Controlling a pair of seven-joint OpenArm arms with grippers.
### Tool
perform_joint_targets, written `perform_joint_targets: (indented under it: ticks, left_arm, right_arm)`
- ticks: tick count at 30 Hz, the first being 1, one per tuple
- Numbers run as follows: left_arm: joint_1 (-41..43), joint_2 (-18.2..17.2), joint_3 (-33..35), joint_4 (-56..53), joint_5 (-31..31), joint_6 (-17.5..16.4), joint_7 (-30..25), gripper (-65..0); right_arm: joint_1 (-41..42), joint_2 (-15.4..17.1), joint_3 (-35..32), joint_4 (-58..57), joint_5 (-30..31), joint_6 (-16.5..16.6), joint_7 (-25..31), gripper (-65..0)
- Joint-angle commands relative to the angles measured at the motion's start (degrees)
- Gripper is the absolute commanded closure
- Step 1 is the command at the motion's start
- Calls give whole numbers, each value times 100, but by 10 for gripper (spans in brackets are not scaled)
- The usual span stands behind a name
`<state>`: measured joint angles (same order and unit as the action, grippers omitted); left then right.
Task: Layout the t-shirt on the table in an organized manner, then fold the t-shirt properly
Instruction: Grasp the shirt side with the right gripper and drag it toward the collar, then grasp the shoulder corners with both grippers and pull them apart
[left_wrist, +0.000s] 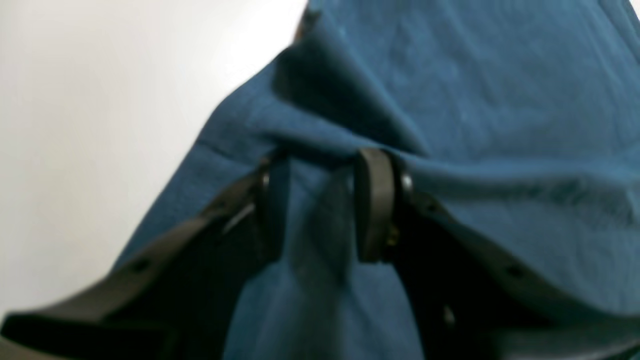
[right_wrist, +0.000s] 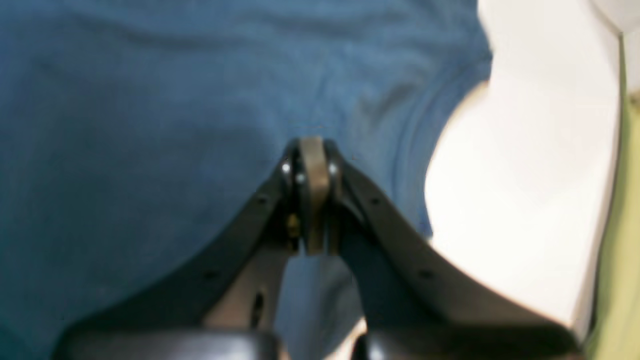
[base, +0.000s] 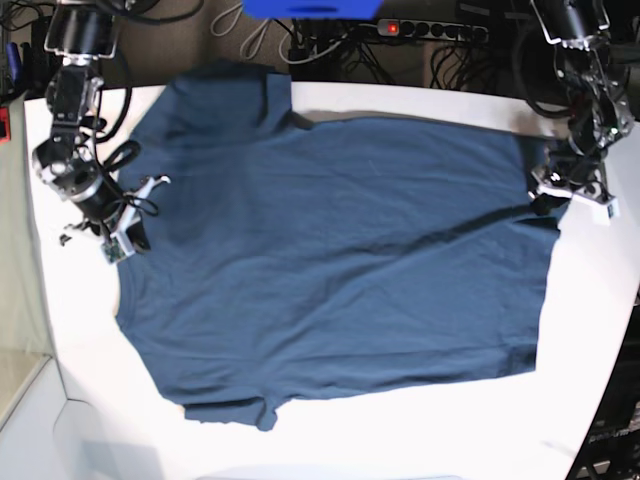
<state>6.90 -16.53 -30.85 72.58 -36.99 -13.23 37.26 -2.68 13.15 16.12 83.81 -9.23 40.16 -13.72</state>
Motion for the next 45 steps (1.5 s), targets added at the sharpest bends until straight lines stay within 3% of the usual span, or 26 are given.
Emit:
perform_joint_targets:
  ticks: [1,7,13,16,20,21,23,26,28,32,37,45]
  left_arm:
    - [1,-92,13,52,99,106,191,-225]
    - [97,-39,-31,1028,29,106,754,-225]
    - [809,137,-49,2364,38,106,1096,-225]
    - [1170,102,-242,2663,90,106,1123,-225]
    - [1451,5,-919,2549,73,88,1132,-226]
    - [1469,-56,-1016,2487,38,-35,1149,-231]
    - [1469,-197,-1051,2400,90,-677,1149,-283]
    - [1469,-241,-1069,2285,108,-1635,1140,-456]
    - [1451,-223,-1069,2224,240,-1696,1105,-511]
    - [1346,-30,-1095,2180,970,-1714,1079,-482]
    - [1099,251,-1508,1837,1805,-1767,929,-437]
    - [897,216,-1508,1301,1989,-1767,815,-437]
  right_arm:
    - [0,61,80,124,58,-16,145,0]
    - [-484,61,168,626,58,-16,145,0]
    - [-967,52,159,1206,58,-16,119,0]
    - [-1152,44,159,1496,66,-16,-294,0]
    - [-1337,-211,309,1830,66,-16,-743,-14]
    - [-1345,-370,450,1874,75,-16,-787,-41]
    - [-1328,-704,828,1944,75,-16,-848,-110]
    - [-1328,-1073,1285,2015,66,-16,-848,-219]
    - [-1363,-1143,1461,2006,66,-16,-848,-270]
    - [-1539,-1161,1663,1997,66,-16,-848,-322]
    - [-1715,-1152,1918,1988,66,-16,-848,-321]
    - [-1882,-1161,1944,1979,66,-16,-839,-321]
